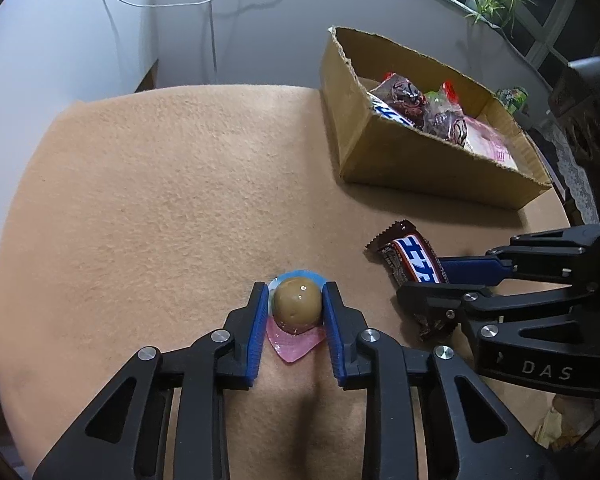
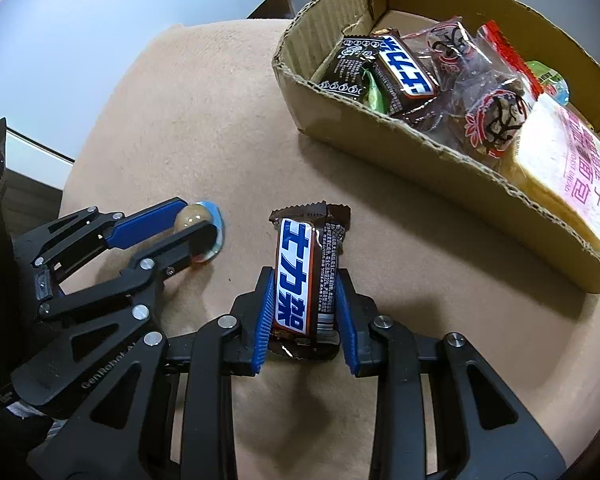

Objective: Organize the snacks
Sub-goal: 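Carry the round candy and Snickers bar over the box with both grippers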

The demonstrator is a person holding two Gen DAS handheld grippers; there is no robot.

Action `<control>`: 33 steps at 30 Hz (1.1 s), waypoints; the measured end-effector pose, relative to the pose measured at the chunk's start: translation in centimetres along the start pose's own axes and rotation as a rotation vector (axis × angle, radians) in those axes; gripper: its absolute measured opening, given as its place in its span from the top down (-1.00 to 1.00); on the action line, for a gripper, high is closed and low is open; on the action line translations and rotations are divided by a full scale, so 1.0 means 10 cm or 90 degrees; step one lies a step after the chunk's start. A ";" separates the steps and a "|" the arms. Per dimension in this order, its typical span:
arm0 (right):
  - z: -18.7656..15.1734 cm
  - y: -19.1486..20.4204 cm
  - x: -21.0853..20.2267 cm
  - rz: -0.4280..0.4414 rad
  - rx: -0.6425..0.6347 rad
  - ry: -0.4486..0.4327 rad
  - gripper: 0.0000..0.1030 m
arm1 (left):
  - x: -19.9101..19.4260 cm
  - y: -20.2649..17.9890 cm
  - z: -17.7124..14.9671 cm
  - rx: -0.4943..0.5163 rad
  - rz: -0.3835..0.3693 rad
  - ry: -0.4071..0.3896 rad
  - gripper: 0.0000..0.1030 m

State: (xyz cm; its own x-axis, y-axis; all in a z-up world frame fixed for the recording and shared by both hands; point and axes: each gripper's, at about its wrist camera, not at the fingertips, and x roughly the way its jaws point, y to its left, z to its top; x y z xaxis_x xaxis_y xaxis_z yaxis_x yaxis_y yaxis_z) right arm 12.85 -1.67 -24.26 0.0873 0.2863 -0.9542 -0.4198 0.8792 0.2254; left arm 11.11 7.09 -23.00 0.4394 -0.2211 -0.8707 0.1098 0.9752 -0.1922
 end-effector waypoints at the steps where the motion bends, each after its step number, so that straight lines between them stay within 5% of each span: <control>1: -0.01 0.00 -0.01 0.000 0.001 -0.001 0.41 | -0.01 0.00 0.00 -0.002 0.000 0.000 0.51; 33: -0.11 -0.42 -0.99 0.021 0.045 -0.121 0.41 | -0.72 -0.39 0.41 0.031 -0.038 -0.096 0.53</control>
State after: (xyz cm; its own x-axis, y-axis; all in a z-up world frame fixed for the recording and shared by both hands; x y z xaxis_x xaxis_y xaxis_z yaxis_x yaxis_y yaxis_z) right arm 12.82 -8.64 -15.96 0.2458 0.3763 -0.8933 -0.3614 0.8907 0.2758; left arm 11.18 4.81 -14.08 0.5597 -0.2809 -0.7796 0.1809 0.9595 -0.2158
